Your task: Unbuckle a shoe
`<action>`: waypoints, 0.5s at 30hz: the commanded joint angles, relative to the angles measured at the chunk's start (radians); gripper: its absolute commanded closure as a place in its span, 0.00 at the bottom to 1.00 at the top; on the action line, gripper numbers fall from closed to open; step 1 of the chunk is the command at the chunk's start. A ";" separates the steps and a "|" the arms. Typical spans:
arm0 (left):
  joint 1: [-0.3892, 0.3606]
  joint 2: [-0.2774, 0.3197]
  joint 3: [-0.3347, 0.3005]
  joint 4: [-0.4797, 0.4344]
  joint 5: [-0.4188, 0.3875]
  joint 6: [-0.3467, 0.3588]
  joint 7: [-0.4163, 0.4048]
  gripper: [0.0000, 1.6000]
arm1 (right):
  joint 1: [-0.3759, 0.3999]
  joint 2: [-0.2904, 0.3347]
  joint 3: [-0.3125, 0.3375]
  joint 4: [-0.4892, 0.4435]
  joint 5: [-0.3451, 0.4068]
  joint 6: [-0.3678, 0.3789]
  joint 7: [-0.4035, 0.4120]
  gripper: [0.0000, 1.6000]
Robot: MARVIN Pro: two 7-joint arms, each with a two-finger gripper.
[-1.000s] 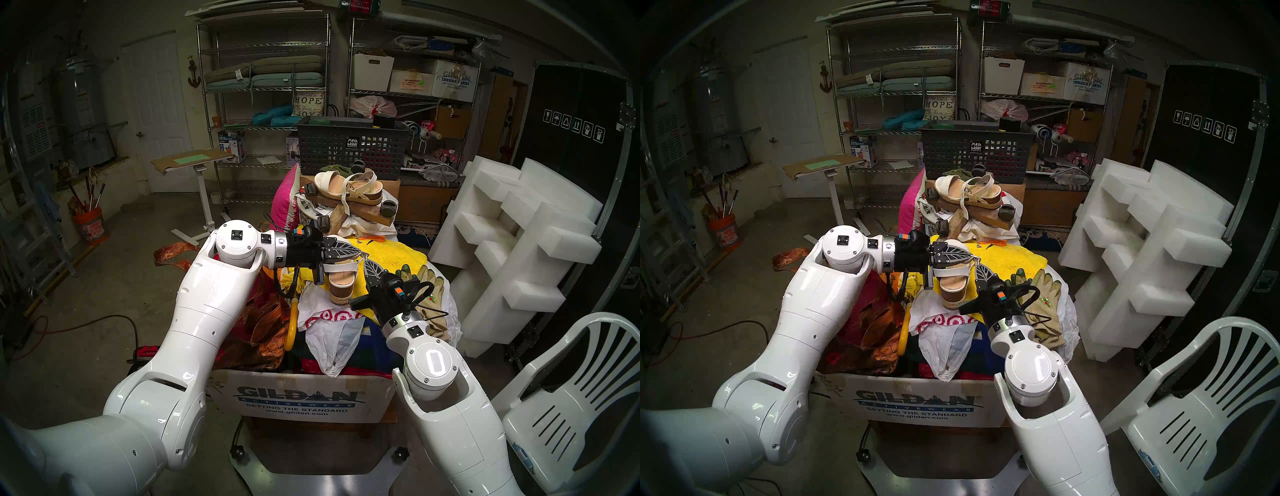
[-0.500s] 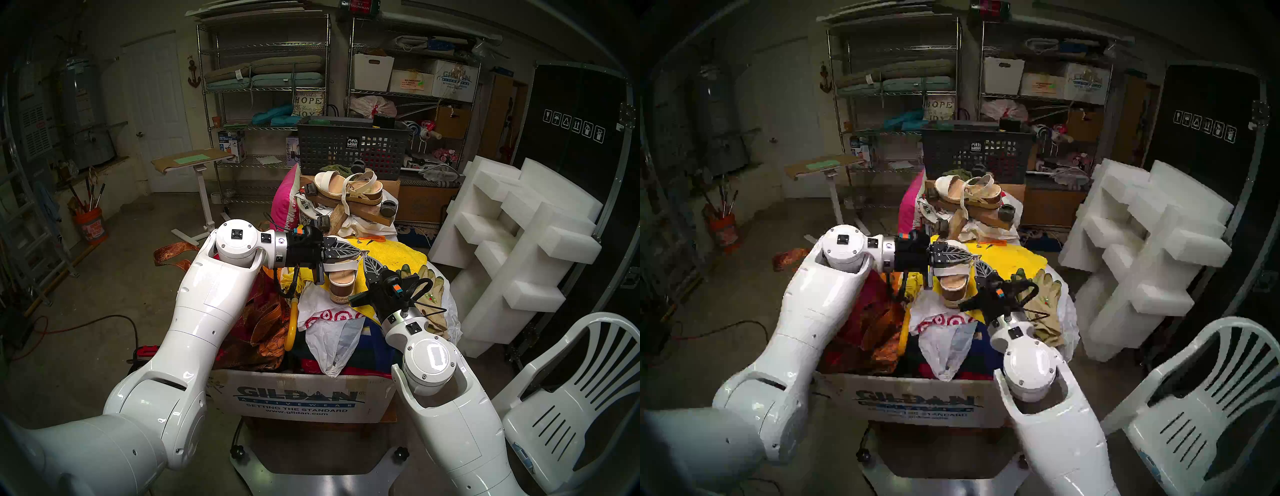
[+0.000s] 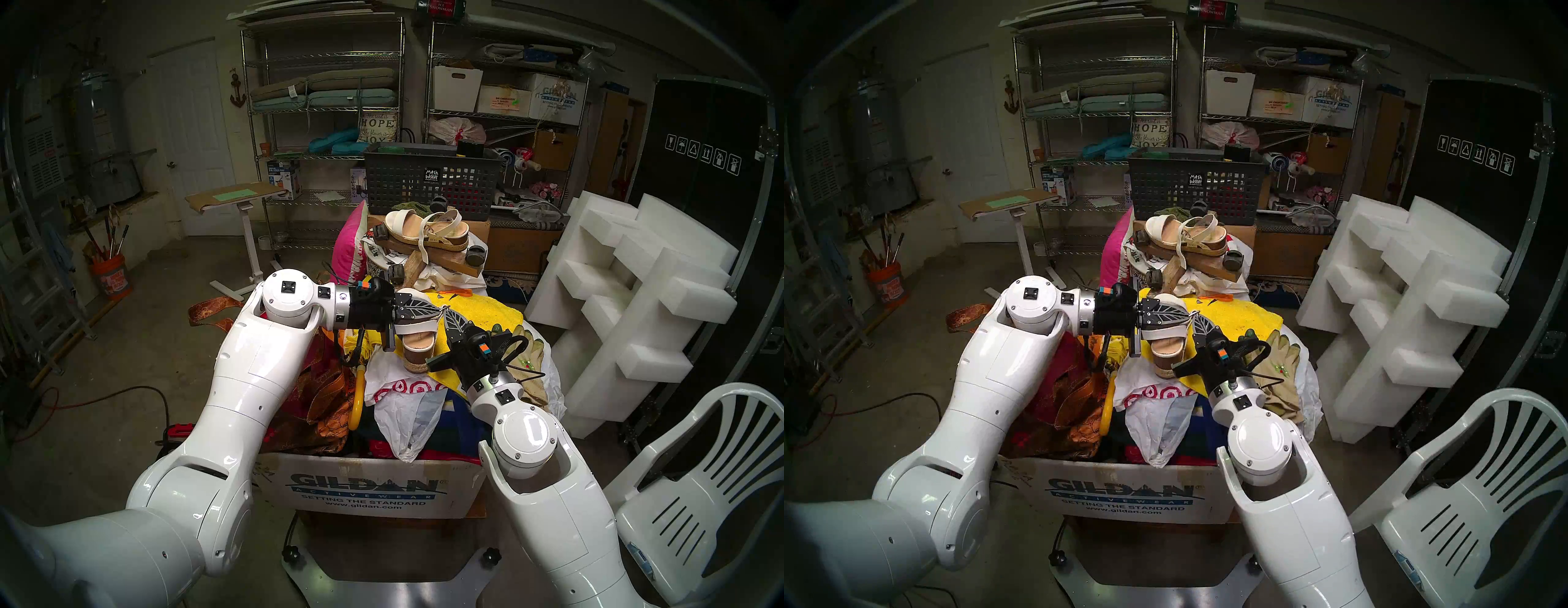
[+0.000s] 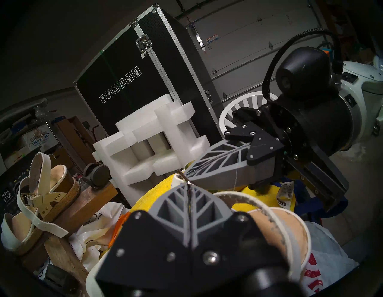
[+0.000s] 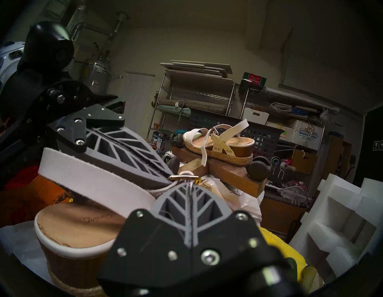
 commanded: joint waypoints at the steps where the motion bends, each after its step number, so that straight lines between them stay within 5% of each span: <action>1: 0.000 -0.007 0.000 -0.023 -0.009 -0.002 -0.007 1.00 | 0.038 -0.004 -0.013 -0.022 0.003 -0.002 0.021 1.00; 6: 0.006 -0.009 -0.005 -0.029 -0.004 -0.002 -0.005 1.00 | 0.031 -0.008 -0.008 -0.028 0.003 0.006 0.020 1.00; 7: 0.006 -0.009 -0.005 -0.029 -0.003 -0.002 -0.004 1.00 | 0.027 -0.009 -0.007 -0.031 0.004 0.008 0.019 0.88; 11: 0.003 -0.010 -0.007 -0.021 0.002 -0.007 0.000 1.00 | 0.014 -0.008 -0.003 -0.041 0.002 0.010 0.015 0.73; 15: -0.004 -0.013 -0.007 -0.014 0.004 -0.009 0.004 1.00 | 0.003 -0.006 0.000 -0.050 0.003 0.013 0.014 0.68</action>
